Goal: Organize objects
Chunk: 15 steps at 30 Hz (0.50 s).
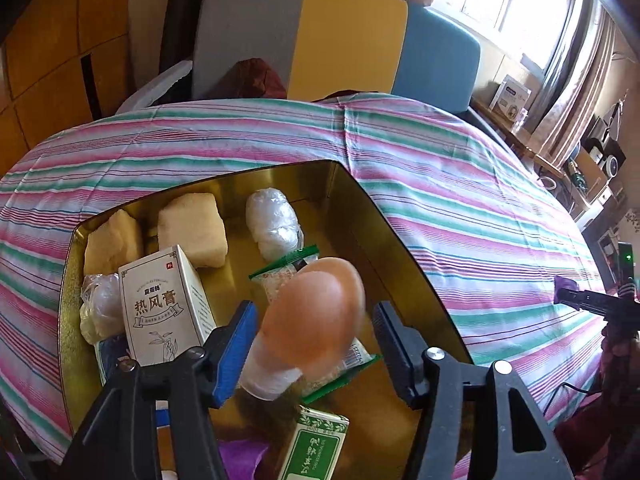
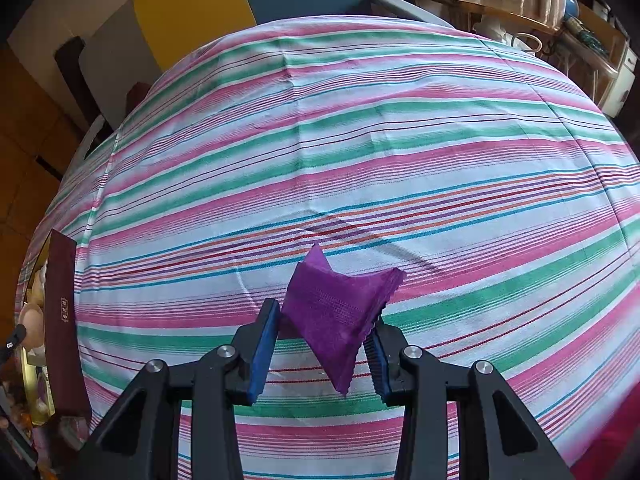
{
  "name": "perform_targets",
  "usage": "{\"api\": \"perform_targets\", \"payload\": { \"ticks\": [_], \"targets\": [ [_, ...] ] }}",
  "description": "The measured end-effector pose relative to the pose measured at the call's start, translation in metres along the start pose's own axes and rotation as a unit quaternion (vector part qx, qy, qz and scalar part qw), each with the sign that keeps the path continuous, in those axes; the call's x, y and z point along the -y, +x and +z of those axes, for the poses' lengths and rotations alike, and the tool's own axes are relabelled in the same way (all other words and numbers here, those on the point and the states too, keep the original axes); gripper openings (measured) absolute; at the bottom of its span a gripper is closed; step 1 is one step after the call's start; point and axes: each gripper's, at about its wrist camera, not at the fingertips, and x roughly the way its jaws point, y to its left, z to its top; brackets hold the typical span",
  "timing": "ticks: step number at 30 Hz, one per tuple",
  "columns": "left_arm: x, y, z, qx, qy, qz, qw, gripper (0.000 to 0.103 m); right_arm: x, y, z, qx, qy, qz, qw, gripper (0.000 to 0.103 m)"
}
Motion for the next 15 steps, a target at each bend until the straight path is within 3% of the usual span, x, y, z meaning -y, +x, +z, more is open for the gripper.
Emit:
{"api": "perform_targets", "payload": {
  "ticks": [8, 15],
  "targets": [
    [-0.005, -0.001, -0.005, 0.001, -0.008, -0.006, 0.9999, 0.062, 0.000, 0.003, 0.000, -0.003, -0.001, -0.008, 1.000, 0.042],
    [-0.024, -0.049, -0.008, 0.051, -0.033, -0.004, 0.9981, 0.062, -0.018, -0.012, -0.002, 0.025, -0.030, 0.010, 0.999, 0.042]
  ]
}}
